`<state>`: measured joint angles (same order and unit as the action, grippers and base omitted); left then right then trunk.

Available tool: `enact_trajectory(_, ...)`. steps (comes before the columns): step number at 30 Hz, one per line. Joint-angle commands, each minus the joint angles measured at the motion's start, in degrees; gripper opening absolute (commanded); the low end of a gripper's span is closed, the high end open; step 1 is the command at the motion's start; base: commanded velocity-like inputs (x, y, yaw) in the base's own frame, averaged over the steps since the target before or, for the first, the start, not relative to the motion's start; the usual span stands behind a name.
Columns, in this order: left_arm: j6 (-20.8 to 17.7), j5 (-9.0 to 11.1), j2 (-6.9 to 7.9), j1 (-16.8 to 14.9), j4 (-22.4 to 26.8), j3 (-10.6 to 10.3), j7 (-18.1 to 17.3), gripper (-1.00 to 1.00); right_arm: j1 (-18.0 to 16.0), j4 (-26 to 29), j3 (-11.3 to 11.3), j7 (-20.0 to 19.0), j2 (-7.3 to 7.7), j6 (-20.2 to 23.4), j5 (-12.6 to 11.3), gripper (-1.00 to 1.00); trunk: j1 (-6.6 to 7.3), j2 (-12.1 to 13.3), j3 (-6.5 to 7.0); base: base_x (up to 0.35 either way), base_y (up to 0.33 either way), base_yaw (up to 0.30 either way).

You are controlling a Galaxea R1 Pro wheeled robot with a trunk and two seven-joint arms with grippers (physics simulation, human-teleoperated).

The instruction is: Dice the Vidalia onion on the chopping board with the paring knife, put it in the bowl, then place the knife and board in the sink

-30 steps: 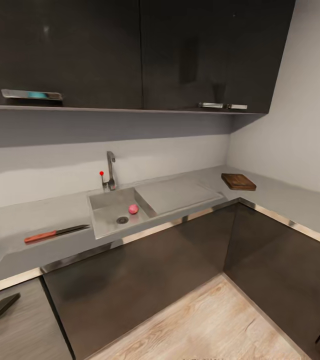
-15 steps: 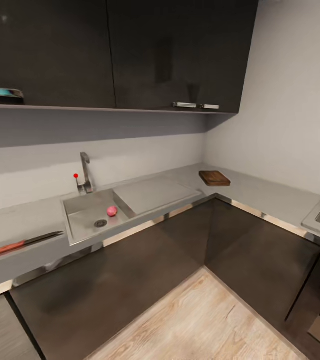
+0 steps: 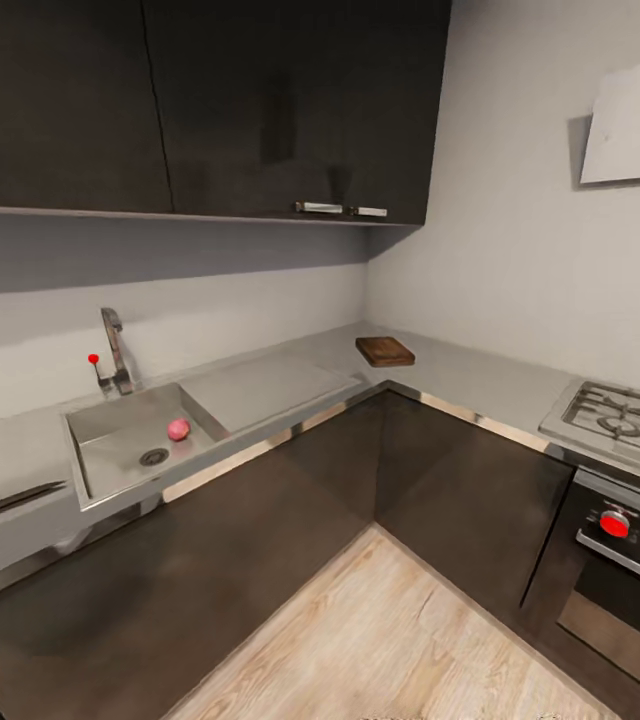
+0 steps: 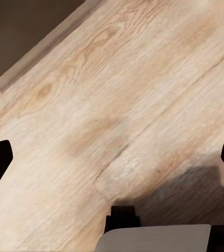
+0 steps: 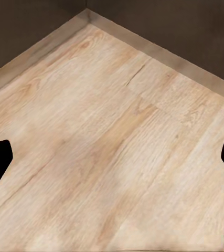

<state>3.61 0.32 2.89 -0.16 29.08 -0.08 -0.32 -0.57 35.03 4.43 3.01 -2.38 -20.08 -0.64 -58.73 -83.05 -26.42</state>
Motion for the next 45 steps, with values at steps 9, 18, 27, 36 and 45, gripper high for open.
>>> enact_trajectory(9, 0.2, 0.0, 0.01, 0.0, 0.0, 0.0, 0.0, 1.00, 0.0, 0.0, 0.1, 0.0, -0.08, -0.2, -0.1, 1.00, 0.00, 0.0, -0.29, 0.000, 0.000, -0.269)
enact_trajectory(18, 0.2, -0.1, 0.01, 0.0, -0.1, 0.0, 0.0, 1.00, 0.0, 0.0, 0.1, 0.0, -0.22, -0.2, -0.1, 1.00, 0.00, 0.0, -0.48, 0.020, -0.007, -0.209)
enact_trajectory(27, 0.2, -0.1, 0.01, 0.0, -0.1, 0.0, 0.0, 1.00, 0.0, 0.0, 0.0, 0.1, -0.25, -0.2, -0.1, 1.00, 0.00, 0.0, -0.50, 0.171, -0.120, -0.018)
enact_trajectory(36, 0.2, -0.1, 0.01, 0.0, 0.0, -0.1, 0.0, 1.00, 0.0, 0.0, 0.0, 0.2, -0.25, -0.2, -0.1, 1.00, 0.00, 0.0, -0.50, 0.218, -0.164, 0.000)
enact_trajectory(45, 0.2, 0.1, -1.64, 0.0, 0.1, 0.0, 0.0, 1.00, 0.0, 0.0, 0.1, 0.2, -0.25, -0.2, -0.1, 1.00, 0.44, 0.8, -0.14, 0.032, -0.024, 0.000)
